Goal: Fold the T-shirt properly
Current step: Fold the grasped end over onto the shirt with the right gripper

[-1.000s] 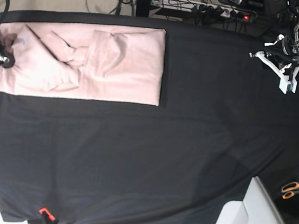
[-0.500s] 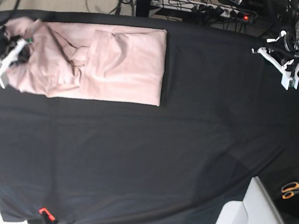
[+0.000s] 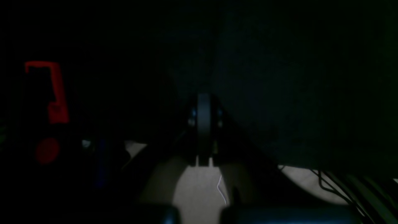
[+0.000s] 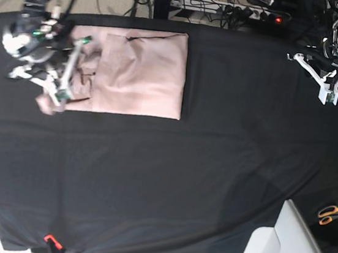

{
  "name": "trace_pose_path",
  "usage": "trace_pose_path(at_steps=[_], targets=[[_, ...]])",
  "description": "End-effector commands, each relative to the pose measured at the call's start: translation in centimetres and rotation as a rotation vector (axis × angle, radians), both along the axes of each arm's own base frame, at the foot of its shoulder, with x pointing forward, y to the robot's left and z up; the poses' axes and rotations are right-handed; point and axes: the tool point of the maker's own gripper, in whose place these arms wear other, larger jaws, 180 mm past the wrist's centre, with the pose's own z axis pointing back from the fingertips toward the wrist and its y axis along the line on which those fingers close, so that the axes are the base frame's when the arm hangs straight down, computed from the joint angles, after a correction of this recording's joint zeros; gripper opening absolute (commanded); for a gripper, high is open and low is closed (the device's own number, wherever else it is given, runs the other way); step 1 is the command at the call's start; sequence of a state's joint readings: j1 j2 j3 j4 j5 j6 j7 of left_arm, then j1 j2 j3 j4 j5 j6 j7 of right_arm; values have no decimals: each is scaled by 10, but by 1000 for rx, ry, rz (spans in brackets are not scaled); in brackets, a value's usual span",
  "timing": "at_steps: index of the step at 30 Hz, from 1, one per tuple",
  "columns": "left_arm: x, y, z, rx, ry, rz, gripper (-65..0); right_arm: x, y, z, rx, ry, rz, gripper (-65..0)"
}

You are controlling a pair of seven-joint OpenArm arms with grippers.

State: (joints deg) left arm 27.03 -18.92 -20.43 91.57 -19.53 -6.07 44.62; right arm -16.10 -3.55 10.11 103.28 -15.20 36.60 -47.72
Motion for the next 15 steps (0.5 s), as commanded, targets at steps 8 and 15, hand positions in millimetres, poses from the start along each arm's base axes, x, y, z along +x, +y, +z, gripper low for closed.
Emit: trace_pose_path(at_steps=[8,15], targets=[[-1,12,10,40,-5,-24,-650,16,30,19,-51,-95,0,-617],[-6,13,8,44,8,-27,-650,21,67,28,-9,-151,2,-617]])
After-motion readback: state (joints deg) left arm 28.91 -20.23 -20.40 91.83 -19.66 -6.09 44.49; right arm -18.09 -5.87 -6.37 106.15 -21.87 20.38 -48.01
